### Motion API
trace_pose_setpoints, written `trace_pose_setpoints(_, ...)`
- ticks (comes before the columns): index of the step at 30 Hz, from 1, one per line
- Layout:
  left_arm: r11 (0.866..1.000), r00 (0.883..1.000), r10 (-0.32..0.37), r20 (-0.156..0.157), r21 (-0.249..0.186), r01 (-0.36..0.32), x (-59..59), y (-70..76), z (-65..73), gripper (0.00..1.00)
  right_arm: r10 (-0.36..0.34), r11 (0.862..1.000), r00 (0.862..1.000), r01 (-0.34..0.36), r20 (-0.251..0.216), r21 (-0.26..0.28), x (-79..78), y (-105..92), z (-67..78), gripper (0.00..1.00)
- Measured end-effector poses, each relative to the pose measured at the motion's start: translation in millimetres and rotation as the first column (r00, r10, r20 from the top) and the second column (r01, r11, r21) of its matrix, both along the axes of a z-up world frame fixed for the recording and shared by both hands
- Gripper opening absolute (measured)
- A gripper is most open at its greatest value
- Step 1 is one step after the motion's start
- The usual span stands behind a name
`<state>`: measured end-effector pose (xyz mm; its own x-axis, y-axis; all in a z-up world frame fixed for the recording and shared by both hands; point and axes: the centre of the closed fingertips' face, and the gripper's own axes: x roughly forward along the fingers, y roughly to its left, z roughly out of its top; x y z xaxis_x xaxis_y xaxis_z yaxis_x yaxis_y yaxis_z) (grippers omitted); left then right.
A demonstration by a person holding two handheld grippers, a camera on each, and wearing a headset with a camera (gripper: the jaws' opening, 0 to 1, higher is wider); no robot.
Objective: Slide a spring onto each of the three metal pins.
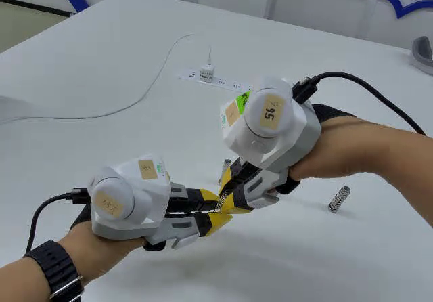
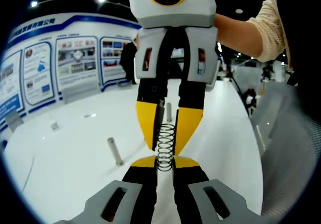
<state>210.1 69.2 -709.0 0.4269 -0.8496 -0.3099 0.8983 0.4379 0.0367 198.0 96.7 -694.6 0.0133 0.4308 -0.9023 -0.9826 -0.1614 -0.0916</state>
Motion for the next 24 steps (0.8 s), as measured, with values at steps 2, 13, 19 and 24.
trace_pose_setpoints(2, 1.000, 1.000, 0.001, -0.001, 0.000, -0.001, 0.2, 0.6, -0.3, 0.11, -0.007, 1.000, 1.000, 0.007, -0.003, 0.004, 0.7, -0.2, 1.2, 0.13)
trace_pose_setpoints(13, 1.000, 1.000, 0.001, 0.000, -0.005, -0.001, 1.5, 0.2, -0.2, 0.11, -0.013, 1.000, 1.000, 0.013, -0.003, -0.004, 0.4, 0.3, -1.0, 0.12)
trace_pose_setpoints(19, 1.000, 1.000, 0.014, 0.009, -0.013, -0.013, 4.5, 1.6, 3.0, 0.11, -0.022, 1.000, 1.000, 0.022, 0.002, 0.004, 3.1, 1.1, 2.0, 0.12)
trace_pose_setpoints(24, 1.000, 1.000, 0.026, 0.002, -0.011, -0.026, 5.0, 3.5, 2.3, 0.14, -0.026, 1.000, 1.000, 0.025, 0.010, 0.007, 4.8, 1.2, 4.3, 0.12)
